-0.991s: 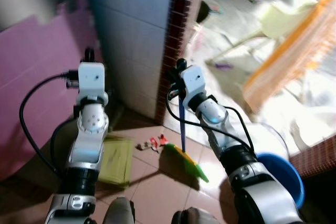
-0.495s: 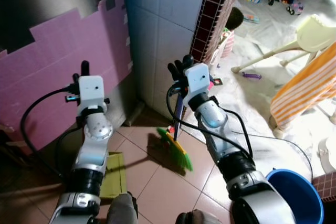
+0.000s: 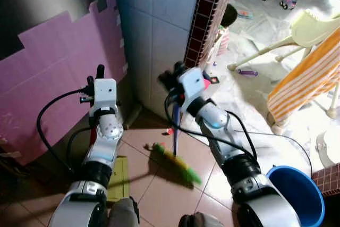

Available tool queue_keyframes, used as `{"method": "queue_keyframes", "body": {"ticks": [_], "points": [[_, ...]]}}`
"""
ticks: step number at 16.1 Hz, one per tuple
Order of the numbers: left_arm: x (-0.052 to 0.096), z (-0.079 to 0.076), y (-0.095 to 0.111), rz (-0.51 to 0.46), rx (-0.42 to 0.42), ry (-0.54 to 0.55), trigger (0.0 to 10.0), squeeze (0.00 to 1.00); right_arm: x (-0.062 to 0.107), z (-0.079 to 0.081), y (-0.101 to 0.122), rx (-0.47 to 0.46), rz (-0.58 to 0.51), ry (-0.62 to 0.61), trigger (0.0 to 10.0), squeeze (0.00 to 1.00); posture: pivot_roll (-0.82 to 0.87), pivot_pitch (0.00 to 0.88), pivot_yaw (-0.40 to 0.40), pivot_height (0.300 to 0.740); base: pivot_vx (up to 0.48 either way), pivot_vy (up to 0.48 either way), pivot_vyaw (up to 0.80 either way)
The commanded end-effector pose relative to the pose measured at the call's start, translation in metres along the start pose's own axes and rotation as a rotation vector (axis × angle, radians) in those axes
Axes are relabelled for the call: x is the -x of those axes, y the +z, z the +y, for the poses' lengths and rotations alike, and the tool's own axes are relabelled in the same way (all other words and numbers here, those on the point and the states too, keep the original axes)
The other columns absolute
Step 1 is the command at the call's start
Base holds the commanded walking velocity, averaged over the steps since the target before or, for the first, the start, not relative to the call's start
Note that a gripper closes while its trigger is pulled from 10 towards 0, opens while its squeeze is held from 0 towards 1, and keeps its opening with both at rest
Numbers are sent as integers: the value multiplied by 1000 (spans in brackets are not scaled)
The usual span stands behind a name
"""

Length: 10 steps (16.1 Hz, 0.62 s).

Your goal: Sweep floor

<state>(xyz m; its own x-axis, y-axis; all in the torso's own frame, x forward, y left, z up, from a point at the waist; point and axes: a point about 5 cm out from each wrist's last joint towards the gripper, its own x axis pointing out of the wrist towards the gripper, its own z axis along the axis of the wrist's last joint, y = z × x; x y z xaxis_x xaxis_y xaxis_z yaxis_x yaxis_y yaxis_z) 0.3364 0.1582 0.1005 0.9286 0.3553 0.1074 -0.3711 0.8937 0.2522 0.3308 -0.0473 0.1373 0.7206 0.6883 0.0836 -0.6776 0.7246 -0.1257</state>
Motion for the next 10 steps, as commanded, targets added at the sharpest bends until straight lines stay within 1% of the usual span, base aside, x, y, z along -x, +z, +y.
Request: {"method": "queue_keyframes", "body": {"ticks": [1, 2, 3, 4, 5, 6, 7, 8, 9, 10], "points": [[6, -6, -16, 89, 41, -2, 10000, 0, 4, 4, 1, -15, 17, 105, 10000, 0, -19, 49, -73, 740, 0, 0, 0], [5, -7, -17, 107, 80, -20, 10000, 0, 8, 5, 3, -27, 27, 165, 10000, 0, -26, 47, -72, 740, 0, 0, 0], [5, -10, -19, 128, 114, -43, 10000, 0, 9, 5, 5, -46, 29, 188, 10000, 0, -26, 47, -72, 740, 0, 0, 0], [5, -16, -19, 142, 148, -87, 10000, 0, 9, 0, 14, -70, 8, 188, 10000, 0, -26, 47, -72, 740, 0, 0, 0], [5, -21, -17, 148, 165, -118, 10000, 0, 8, -3, 19, -89, -5, 167, 10000, 0, -26, 47, -72, 740, 0, 0, 0], [5, -35, -10, 130, 191, -201, 10000, 0, 7, -12, 27, -141, -26, 118, 10000, 0, -51, 41, -65, 740, 0, 0, 0], [6, -41, -6, 125, 205, -229, 10000, 0, 6, -16, 30, -166, -36, 86, 10000, 0, -56, 37, -59, 740, 0, 0, 0], [7, -48, -2, 117, 213, -268, 10000, 0, 5, -19, 35, -195, -49, 53, 10000, 0, -56, 37, -59, 740, 0, 0, 0], [8, -52, 0, 110, 217, -290, 10000, 0, 5, -21, 37, -213, -56, 35, 10000, 0, -59, 31, -54, 740, 0, 0, 0], [9, -56, 0, 122, 232, -319, 10000, 0, 4, -21, 47, -277, -89, 48, 10000, 0, -63, 29, -50, 740, 0, 0, 0]]}}
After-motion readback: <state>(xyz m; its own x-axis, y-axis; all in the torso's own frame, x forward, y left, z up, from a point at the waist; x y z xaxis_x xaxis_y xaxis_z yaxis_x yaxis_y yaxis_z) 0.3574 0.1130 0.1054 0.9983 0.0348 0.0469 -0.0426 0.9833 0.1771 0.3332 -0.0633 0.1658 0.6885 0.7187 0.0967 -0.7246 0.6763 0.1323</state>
